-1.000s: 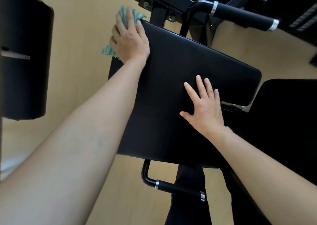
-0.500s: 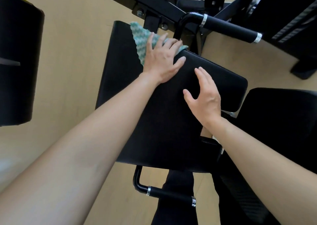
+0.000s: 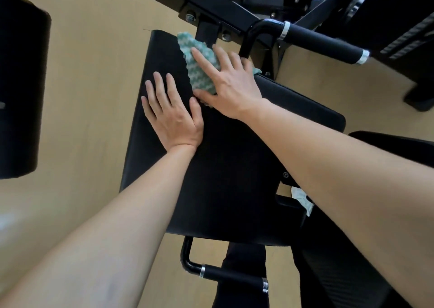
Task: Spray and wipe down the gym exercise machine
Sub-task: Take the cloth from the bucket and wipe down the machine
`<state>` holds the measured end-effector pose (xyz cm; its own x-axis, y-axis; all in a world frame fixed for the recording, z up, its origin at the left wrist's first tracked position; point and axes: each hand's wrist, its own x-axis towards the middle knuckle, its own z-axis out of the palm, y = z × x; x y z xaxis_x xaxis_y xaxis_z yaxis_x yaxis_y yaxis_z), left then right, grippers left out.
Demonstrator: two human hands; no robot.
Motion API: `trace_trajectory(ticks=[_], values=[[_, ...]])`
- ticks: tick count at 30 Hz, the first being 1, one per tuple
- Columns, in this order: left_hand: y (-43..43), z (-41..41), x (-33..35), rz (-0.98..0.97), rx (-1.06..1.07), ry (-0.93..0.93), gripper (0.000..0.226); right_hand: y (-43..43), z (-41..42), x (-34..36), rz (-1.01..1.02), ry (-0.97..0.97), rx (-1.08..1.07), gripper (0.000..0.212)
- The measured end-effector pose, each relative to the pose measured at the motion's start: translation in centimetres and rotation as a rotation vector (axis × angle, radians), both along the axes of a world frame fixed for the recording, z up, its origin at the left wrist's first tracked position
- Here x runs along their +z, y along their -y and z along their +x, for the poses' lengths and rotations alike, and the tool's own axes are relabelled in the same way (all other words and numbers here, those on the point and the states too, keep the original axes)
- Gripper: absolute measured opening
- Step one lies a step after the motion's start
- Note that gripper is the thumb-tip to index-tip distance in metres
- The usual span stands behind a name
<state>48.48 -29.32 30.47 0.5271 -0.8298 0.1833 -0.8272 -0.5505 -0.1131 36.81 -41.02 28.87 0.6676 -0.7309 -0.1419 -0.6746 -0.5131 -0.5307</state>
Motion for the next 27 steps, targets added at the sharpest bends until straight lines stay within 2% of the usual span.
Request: trace_trajectory(ticks=[5, 11, 14, 20, 23, 27], values=[[0.2, -0.2, 0.3, 0.024, 0.004, 0.001, 0.074, -1.1, -4.6, -1.7, 0.086, -0.037, -0.227, 0.073], [0.5, -0.6, 0.8, 0.096, 0.027, 0.019, 0.08, -4.3, -11.9, -3.7, 0.222, -0.235, -0.548, 0.068], [0.6, -1.0, 1.0, 0.126, 0.041, 0.02, 0.082, -6.8, -13.1, -4.3, 0.344, -0.284, -0.781, 0.074], [0.6, -1.1, 1.0, 0.145, 0.042, 0.037, 0.084, -10.9, -11.9, -4.0, 0.559, -0.239, -1.188, 0.092], [0.6, -1.2, 1.0, 0.152, 0.045, 0.034, 0.085, -12.2, -11.3, -3.4, 0.653, -0.22, -1.244, 0.096], [0.5, -1.2, 0.9, 0.145, 0.043, 0.028, 0.085, -14.0, -10.5, -2.4, 0.745, -0.136, -1.192, 0.098]])
